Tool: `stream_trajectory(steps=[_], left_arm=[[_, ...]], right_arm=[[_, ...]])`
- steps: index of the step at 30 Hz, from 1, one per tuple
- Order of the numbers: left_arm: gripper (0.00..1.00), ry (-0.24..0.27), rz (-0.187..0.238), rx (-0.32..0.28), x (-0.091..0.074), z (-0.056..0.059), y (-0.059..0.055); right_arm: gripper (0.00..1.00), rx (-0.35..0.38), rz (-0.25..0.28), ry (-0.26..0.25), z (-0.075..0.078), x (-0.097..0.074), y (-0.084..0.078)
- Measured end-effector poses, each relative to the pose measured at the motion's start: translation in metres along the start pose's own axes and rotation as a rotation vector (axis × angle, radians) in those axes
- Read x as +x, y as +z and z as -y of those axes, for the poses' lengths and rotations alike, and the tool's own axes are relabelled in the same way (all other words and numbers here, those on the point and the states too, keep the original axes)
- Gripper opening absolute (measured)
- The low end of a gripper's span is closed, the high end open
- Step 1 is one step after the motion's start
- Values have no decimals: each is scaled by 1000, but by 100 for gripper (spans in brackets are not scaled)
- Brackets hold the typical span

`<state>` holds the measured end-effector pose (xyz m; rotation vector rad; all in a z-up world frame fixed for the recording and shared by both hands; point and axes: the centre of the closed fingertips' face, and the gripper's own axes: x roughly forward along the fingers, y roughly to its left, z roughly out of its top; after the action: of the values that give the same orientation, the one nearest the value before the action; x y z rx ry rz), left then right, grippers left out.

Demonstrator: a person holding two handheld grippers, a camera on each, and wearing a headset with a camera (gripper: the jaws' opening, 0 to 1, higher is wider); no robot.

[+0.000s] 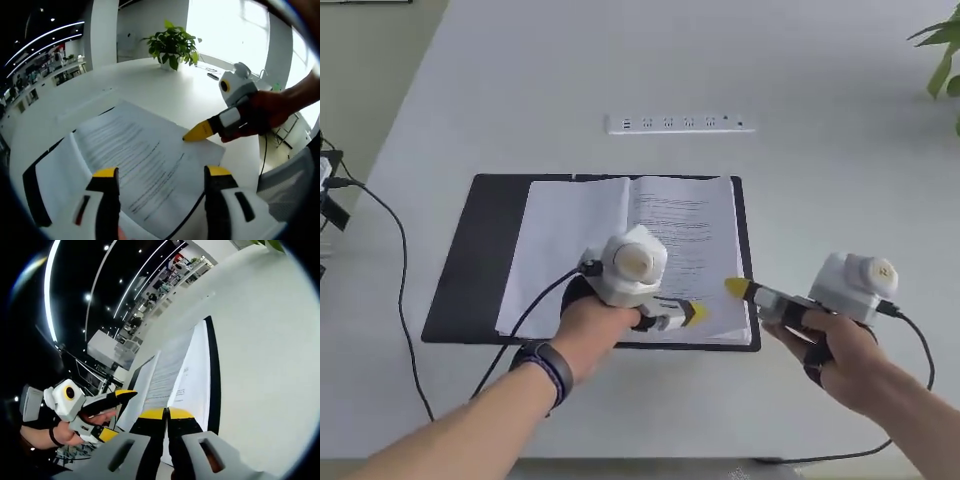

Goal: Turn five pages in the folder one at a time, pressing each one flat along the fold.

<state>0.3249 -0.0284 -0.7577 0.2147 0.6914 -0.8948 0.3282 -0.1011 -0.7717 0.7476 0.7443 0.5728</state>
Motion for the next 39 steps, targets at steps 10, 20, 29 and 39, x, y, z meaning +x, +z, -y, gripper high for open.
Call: stream_trajectory(steps=[10, 20, 29, 39], left_arm=[[70, 57, 43, -36, -36, -30, 3], [71, 102, 83, -73, -68, -49, 1], [72, 136, 126, -87, -96, -61, 1], [73, 167, 145, -102, -124, -73, -12]], right_arm=[[0, 17, 24, 32, -14, 4, 7], [0, 7, 47, 47, -33, 7, 17], [0, -19, 59, 82, -61, 17, 28], [0, -73, 48, 141, -116, 34, 27]])
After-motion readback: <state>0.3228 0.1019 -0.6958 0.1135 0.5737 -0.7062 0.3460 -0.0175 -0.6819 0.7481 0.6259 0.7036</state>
